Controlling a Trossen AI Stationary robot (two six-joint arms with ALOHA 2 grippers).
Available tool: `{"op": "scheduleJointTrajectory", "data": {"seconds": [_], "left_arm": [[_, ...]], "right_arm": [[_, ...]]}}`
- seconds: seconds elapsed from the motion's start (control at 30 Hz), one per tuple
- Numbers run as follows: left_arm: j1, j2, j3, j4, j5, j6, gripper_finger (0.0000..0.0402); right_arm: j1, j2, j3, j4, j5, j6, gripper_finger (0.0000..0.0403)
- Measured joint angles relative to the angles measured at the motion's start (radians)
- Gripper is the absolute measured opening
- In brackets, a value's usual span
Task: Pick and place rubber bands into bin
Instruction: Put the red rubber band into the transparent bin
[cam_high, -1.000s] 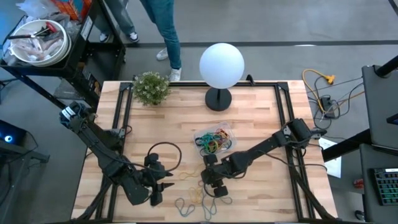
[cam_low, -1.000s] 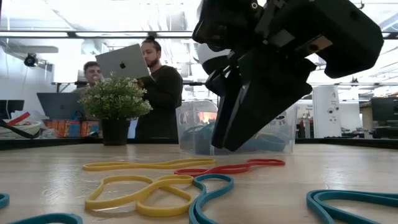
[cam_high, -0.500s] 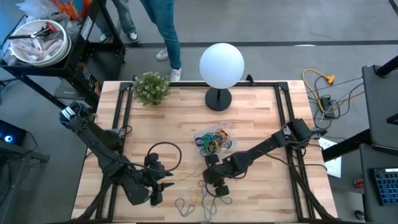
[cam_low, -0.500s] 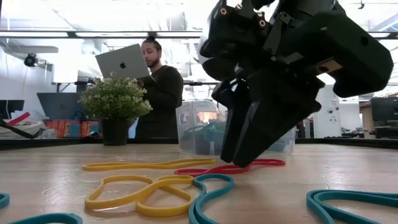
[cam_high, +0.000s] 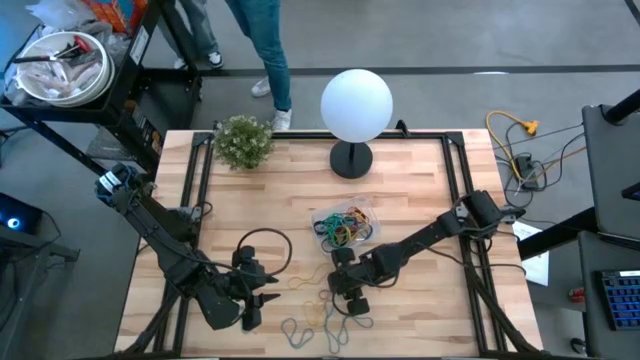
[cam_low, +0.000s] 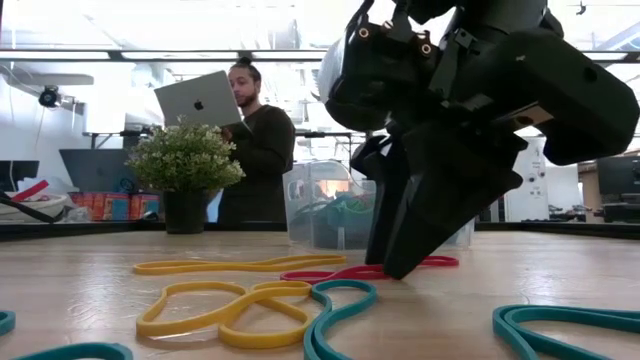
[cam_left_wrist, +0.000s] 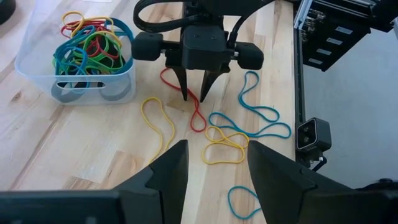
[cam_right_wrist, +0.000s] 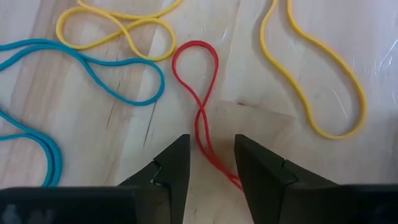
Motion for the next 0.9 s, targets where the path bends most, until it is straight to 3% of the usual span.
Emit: {"op": "scheduleJointTrajectory", "data": {"seconds": [0.67, 0.9], "left_arm": [[0.0, 0.0, -0.003, -0.002, 0.0, 0.001, 0.015], [0.0, 0.0, -0.009, -0.004, 0.0, 0.001, 0.015]], "right_arm": [[0.063, -0.004, -0.014, -0.048, 0.043, 0.071, 0.0012], [0.079, -0.023, -0.009, -0.073, 0.092, 0.141, 0.0008]]}}
